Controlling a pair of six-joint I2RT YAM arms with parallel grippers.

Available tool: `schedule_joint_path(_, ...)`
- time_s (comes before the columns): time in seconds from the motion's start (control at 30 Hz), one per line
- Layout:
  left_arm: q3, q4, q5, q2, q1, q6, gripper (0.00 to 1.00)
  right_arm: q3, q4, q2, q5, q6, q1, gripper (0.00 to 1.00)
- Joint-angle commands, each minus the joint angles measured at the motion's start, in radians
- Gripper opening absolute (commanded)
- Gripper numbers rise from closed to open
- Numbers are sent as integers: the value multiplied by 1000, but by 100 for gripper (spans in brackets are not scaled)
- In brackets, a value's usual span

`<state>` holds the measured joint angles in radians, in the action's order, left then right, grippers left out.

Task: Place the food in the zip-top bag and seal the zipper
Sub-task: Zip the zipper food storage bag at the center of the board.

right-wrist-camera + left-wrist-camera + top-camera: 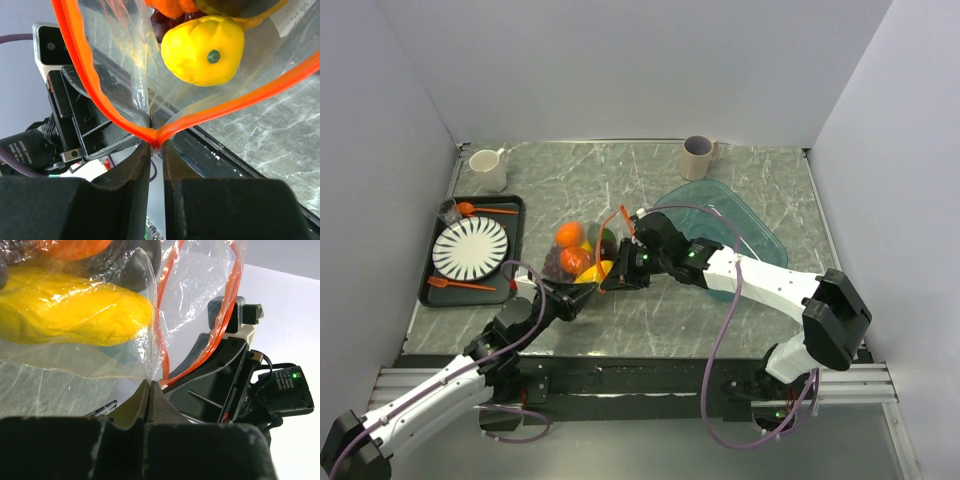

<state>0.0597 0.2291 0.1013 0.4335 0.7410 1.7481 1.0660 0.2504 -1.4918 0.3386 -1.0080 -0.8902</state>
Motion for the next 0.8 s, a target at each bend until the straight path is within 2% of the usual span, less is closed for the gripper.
schedule_joint_path(0.0,-21,-22,-51,-6,4,-18,1,64,4,7,-76,39,48,11)
schedule_joint_path(0.27,5,-27,-81,56,3,-45,1,65,7,27,-78,62,89,12)
schedule_joint_path(0.63,0,-82,-74,7,3,-44,1,71,17,8,-47,97,122,12)
schedule_joint_path(0.77,-14,-38,-66,4,4,-35,1,68,4,5,9,92,113,11)
